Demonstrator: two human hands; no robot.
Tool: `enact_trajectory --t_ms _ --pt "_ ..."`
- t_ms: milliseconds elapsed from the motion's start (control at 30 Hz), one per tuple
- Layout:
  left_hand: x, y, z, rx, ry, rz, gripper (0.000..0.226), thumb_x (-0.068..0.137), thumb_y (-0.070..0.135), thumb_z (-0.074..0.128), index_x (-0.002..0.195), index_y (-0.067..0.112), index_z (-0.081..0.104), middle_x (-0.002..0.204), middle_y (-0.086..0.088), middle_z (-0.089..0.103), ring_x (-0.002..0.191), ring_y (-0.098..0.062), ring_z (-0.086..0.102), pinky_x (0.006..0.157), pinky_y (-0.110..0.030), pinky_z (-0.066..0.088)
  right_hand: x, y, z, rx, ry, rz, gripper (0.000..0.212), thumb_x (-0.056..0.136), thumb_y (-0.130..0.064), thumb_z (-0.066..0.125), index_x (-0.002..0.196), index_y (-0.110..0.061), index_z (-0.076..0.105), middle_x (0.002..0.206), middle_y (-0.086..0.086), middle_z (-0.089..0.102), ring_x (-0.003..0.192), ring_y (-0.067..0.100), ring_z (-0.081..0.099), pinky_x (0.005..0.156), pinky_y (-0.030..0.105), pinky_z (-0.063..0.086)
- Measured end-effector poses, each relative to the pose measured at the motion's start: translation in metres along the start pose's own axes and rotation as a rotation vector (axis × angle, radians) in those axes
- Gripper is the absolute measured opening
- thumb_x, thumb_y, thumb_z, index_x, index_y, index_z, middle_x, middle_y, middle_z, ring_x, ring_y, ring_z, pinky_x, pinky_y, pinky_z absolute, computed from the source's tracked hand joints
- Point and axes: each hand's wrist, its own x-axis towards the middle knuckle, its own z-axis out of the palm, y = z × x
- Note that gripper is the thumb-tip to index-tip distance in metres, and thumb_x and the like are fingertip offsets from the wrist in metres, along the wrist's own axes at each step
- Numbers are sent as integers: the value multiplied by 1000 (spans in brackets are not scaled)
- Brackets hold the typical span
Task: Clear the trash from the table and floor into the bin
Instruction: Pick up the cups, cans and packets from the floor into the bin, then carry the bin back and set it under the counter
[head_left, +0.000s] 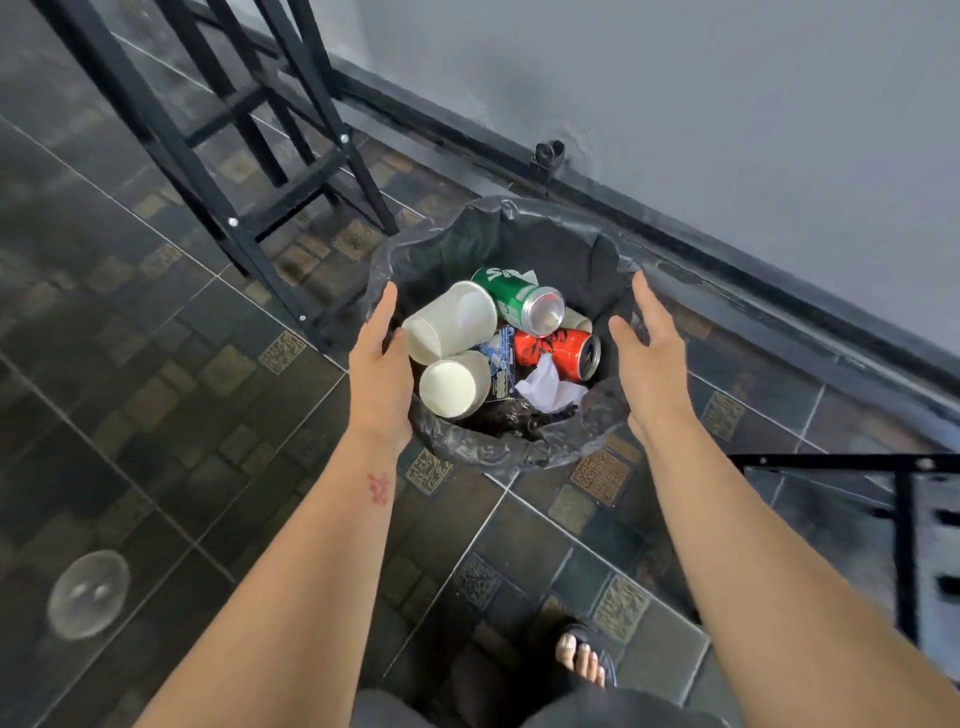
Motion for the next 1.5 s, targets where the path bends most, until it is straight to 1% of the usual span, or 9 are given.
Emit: enact_trajectory --t_ms 133,300,467,600,833,933,1000,1200,1500 --pt "-71 94 -11 -1 -17 -64 48 106 8 42 143 37 50 153 15 37 131 -5 39 100 -23 33 -64 -78 -43 9 31 28 53 99 -13 51 144 -41 41 137 -24 37 128 -2 36 111 24 30" --pt "-153 197 -31 45 -45 -79 48 106 8 42 141 38 53 146 18 39 128 -1 32 110 -25 28 -149 -173 -93 24 68 52 53 98 -13 52 143 -40 42 142 -21 39 135 4 38 112 24 31" --pt "-226 251 -52 106 -126 -23 46 105 9 44 141 36 54 133 23 44 127 1 35 110 -24 27 -237 -221 -136 22 154 85 52 99 -15 52 142 -41 43 135 -20 44 127 3 43 110 26 33" --pt "-280 273 -67 146 -215 12 46 106 10 43 142 36 53 135 21 44 126 -1 37 108 -23 28 -306 -236 -163 59 251 104 51 98 -17 53 142 -41 44 128 -23 45 109 -8 47 102 22 33" --pt "-370 279 -67 243 -378 43 47 106 14 44 144 40 49 133 19 41 123 -2 36 106 -27 28 -410 -233 -228 78 371 142 52 98 -16 52 142 -43 43 142 -20 41 125 0 38 108 27 29" --pt "-406 272 -57 258 -439 35 47 105 14 46 146 39 47 143 17 39 131 -5 35 113 -32 27 -437 -226 -258 48 431 161 52 98 -15 52 142 -41 44 143 -17 43 123 -1 38 107 26 29" --pt "-430 266 -48 298 -470 26 47 105 17 46 146 40 45 155 11 35 142 -12 30 120 -41 23 -453 -222 -280 43 470 164 51 98 -13 52 141 -40 46 143 -15 45 123 1 39 108 27 30" --pt "-516 235 12 399 -564 45 47 105 18 47 145 43 44 159 6 32 147 -17 26 119 -43 21 -496 -186 -381 87 575 189 50 97 -11 52 139 -37 50 132 -21 51 125 4 46 111 30 34" --pt "-663 190 133 417 -605 2 48 103 17 49 145 41 46 157 2 33 147 -19 28 118 -43 26 -534 -136 -563 109 642 247 50 96 -12 54 138 -38 50 139 -16 52 130 9 46 111 31 34"
